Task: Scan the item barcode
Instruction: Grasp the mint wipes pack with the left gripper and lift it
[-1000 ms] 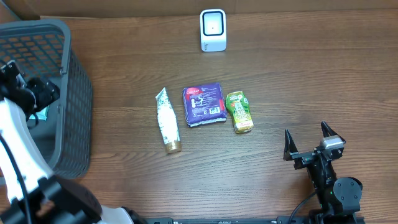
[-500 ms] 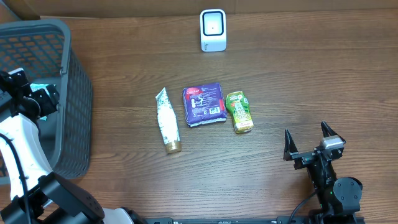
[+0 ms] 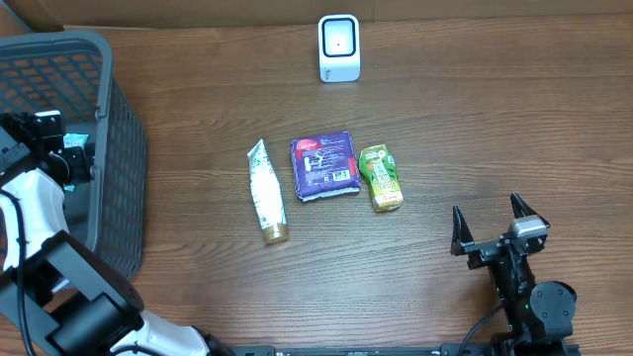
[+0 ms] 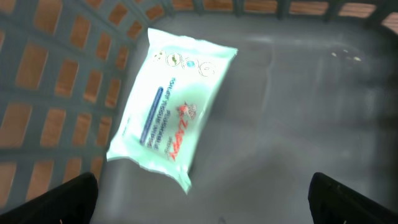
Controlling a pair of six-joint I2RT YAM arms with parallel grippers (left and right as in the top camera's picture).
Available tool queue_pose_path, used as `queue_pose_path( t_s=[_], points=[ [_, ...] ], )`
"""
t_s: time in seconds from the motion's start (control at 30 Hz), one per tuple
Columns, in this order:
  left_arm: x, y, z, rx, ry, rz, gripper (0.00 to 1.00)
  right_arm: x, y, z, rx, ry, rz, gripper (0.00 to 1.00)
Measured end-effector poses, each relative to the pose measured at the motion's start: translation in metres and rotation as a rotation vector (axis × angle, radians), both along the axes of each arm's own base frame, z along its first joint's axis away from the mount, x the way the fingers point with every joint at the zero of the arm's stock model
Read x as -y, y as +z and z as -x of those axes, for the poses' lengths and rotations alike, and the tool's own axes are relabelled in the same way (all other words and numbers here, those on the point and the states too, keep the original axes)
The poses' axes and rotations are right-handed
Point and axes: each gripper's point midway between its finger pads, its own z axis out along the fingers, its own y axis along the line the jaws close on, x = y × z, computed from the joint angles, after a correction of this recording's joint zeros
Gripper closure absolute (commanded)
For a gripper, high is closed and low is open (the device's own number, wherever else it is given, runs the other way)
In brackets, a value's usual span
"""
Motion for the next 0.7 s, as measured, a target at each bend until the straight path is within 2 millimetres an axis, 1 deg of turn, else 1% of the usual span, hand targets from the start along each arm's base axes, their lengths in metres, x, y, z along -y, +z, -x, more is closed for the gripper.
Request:
queue_pose_path(
  t_s=[0.13, 0.23, 0.43, 0.5, 0.6, 0.7],
  points=[
    [-0.008, -0.005, -0.009, 0.008, -0.034, -0.043, 0.00, 0.000, 0.000, 0.000, 0.001, 0.000, 0.001, 0.00],
    [-0.012, -0.012, -0.014, 0.002, -0.050, -0.060, 0.00, 0.000, 0.000, 0.000, 0.000, 0.000, 0.000, 0.00],
    [-0.015, -0.050, -0.016, -0.082, -0.057, 0.003, 0.00, 0.000, 0.000, 0.000, 0.000, 0.000, 0.000, 0.00],
    [-0.016, -0.056, -0.018, -0.108, -0.058, 0.026, 0.00, 0.000, 0.000, 0.000, 0.000, 0.000, 0.001, 0.00],
    [-0.023, -0.054, -0.026, -0.118, -0.059, 0.035, 0.00, 0.000, 0.000, 0.000, 0.000, 0.000, 0.001, 0.00],
    [-0.032, -0.043, -0.036, -0.098, -0.059, 0.017, 0.00, 0.000, 0.000, 0.000, 0.000, 0.000, 0.000, 0.00]
  ],
)
